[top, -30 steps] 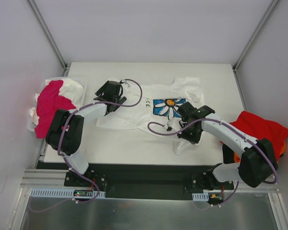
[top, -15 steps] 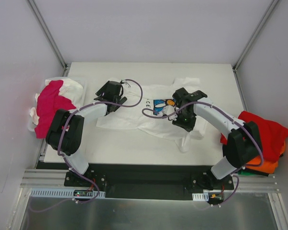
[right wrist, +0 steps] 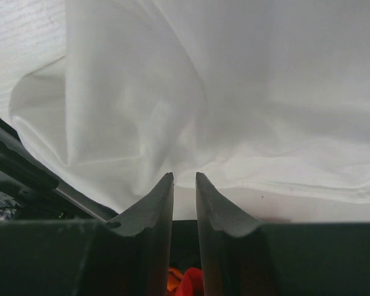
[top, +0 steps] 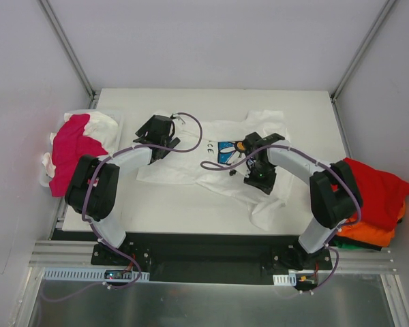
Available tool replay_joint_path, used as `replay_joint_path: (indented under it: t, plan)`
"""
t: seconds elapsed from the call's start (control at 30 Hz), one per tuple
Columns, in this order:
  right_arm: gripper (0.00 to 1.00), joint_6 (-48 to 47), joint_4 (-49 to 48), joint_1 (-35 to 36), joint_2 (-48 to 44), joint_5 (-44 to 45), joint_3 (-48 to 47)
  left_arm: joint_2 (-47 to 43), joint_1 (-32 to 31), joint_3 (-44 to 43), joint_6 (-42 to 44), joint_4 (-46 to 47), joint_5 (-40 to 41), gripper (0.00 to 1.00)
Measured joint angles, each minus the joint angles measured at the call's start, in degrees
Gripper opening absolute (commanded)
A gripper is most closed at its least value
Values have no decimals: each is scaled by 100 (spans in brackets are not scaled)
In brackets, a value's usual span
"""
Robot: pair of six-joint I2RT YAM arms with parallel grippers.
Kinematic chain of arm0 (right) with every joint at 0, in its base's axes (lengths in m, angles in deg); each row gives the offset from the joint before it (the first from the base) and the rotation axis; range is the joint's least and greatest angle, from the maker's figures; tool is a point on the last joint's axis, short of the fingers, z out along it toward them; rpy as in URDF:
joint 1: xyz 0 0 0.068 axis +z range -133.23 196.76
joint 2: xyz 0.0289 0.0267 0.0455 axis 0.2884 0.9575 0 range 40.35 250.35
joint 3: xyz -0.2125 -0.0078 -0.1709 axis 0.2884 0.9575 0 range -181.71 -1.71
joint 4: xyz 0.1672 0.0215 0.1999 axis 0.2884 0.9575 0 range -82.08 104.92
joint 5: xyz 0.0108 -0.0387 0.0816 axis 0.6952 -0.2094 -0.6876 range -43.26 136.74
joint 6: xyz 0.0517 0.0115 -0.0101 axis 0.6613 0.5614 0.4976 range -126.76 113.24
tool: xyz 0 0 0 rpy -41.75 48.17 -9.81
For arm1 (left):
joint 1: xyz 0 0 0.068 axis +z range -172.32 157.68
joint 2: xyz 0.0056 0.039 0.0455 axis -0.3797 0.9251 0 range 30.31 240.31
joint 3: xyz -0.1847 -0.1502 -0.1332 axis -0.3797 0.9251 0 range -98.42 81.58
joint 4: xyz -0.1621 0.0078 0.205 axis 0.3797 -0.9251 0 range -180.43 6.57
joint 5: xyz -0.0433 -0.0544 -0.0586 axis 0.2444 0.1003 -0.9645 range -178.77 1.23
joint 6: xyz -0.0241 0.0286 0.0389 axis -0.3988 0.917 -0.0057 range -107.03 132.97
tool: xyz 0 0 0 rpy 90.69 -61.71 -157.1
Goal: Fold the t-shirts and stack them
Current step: Flatten out the tshirt
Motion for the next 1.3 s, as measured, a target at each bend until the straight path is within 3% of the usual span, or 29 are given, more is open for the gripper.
replay_joint_path:
  t: [0.47,0.6,0.83,1.3]
  plan:
    - [32,129,-216,-7,-734,-37,907,0,-2,66,-20,-2,0,90]
    - [43,181,-431,-9,-579,-42,1003,-4,-2,87,-15,0,4,90]
    - [46,227,-1003,-59,-133,57,1027,-87,-2,131,4,-4,52,90]
    - [46,114,-1683,-800,417,1137,592,-212,-35,136,9,-2,179,90]
